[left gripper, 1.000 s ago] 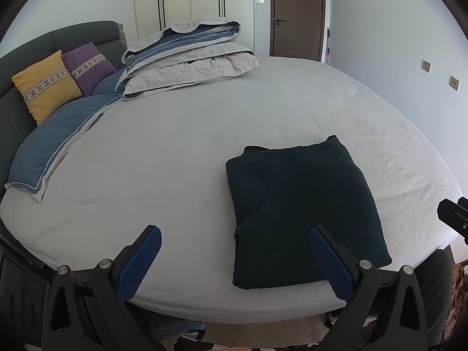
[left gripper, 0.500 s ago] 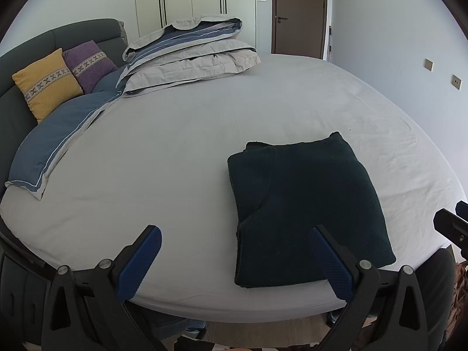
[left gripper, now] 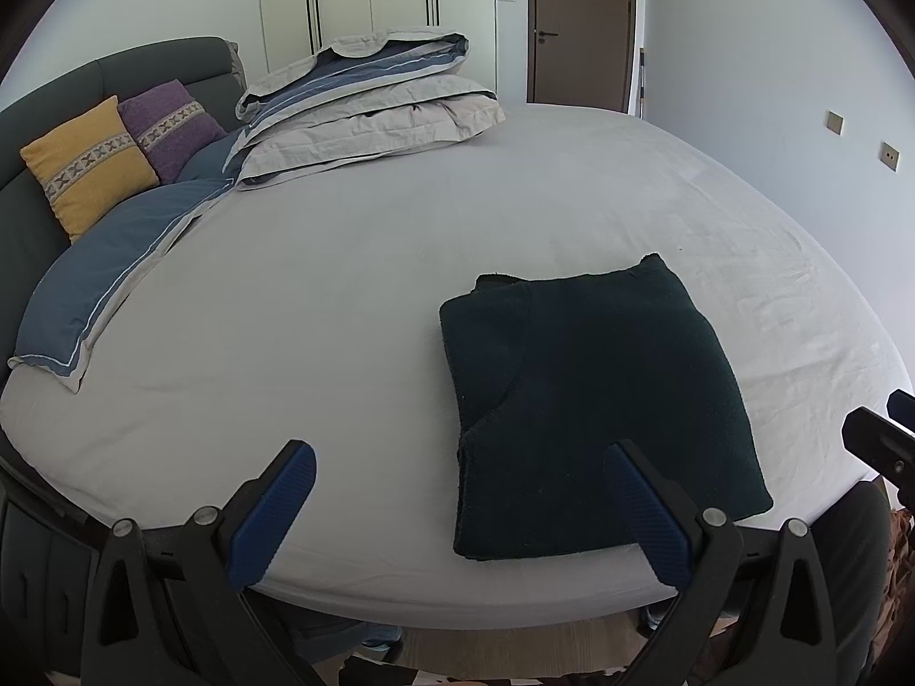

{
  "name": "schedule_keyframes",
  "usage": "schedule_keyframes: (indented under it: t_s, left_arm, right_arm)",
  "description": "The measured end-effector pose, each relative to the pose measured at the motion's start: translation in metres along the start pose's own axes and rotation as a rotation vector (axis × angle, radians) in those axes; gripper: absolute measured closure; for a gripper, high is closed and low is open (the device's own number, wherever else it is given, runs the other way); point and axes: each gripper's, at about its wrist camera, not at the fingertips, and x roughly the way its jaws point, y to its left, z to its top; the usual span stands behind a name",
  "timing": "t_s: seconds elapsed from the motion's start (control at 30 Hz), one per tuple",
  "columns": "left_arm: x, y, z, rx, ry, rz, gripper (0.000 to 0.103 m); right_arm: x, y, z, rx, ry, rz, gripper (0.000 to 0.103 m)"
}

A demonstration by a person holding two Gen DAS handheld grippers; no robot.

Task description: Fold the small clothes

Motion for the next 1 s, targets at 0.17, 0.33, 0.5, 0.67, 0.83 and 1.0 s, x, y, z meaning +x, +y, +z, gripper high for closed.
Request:
schedule_keyframes:
  t_s: [0.17,0.33,0.5,0.67,0.83,1.0]
  left_arm:
    - [0.0000,0.0000,0.0000,0.001,0.000,0.001,0.000]
    - [-0.0001,0.0001,-0.0002,0.001,-0.001,0.001,0.000]
    - [-0.0001,0.0001,-0.0002,0.001,-0.001,0.001,0.000]
    - [-0.0001,-0.0001,-0.0004,0.001,0.000,0.001,0.000]
    - [-0.0003,-0.0003,-0.0009,0.002,0.001,0.001,0.000]
    - [-0.0002,-0.0001,-0.0009,0.002,0.001,0.001,0.000]
  right_arm:
    - [0.0001,0.0011,-0.0005,0.000,0.001,0.000,0.000]
    - [0.0001,0.0020,-0.0010,0.000,0.001,0.001,0.000]
    - [-0.0001,0.0025,-0.0012,0.000,0.001,0.000,0.000]
    - [0.0001,0.0030,-0.0013,0.001,0.002,0.000,0.000]
    - [-0.0001,0.0031,-0.0014,0.000,0.002,0.000,0.000]
    - [0.0010,0.0045,-0.0027,-0.001,0.004,0.002,0.000]
